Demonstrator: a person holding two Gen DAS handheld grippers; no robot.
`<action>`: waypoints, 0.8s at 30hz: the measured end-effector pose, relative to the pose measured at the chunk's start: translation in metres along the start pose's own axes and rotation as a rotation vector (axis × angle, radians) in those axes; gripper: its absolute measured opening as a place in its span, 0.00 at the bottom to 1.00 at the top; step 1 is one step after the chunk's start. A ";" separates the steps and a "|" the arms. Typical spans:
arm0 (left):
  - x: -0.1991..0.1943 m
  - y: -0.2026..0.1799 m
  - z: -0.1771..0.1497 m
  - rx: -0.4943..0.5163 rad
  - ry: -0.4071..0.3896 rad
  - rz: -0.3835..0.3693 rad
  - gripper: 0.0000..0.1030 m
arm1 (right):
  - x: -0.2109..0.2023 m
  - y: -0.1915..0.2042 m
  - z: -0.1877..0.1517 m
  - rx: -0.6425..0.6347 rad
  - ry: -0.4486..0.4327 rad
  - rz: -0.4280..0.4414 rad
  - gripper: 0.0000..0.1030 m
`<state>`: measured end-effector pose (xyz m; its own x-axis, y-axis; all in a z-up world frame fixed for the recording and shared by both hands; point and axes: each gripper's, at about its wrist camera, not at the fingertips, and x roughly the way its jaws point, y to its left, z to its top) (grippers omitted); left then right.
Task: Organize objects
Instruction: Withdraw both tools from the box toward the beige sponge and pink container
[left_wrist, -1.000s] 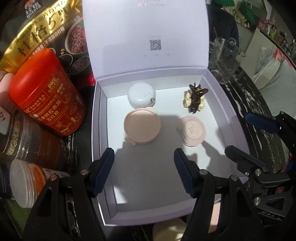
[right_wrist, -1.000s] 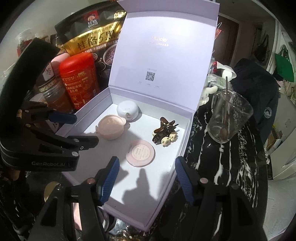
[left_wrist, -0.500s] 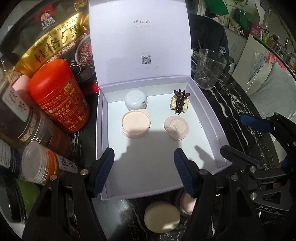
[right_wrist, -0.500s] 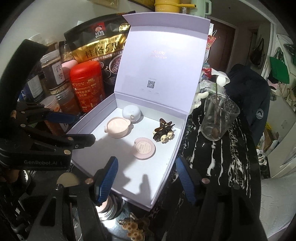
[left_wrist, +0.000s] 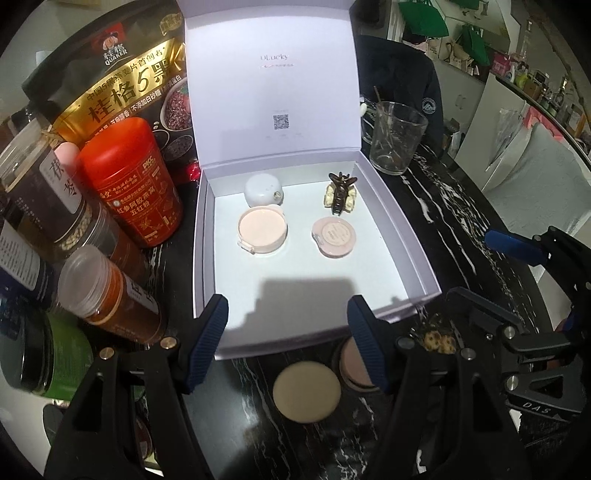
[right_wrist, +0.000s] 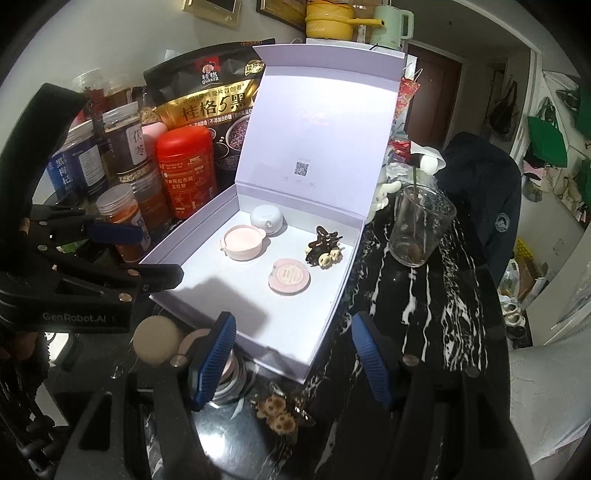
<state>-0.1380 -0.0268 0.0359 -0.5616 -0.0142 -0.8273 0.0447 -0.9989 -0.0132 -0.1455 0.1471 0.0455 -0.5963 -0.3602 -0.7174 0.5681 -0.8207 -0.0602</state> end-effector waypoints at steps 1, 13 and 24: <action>-0.002 -0.001 -0.002 0.001 -0.002 -0.002 0.64 | -0.002 0.001 -0.002 0.000 0.001 -0.003 0.65; -0.017 -0.007 -0.032 0.008 -0.002 -0.027 0.64 | -0.016 0.004 -0.030 0.037 0.029 -0.007 0.67; -0.014 -0.008 -0.058 0.002 0.009 -0.045 0.64 | -0.010 0.011 -0.063 0.075 0.086 0.008 0.67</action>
<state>-0.0826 -0.0161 0.0152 -0.5554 0.0311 -0.8310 0.0181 -0.9986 -0.0494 -0.0980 0.1698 0.0083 -0.5394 -0.3300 -0.7747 0.5265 -0.8502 -0.0044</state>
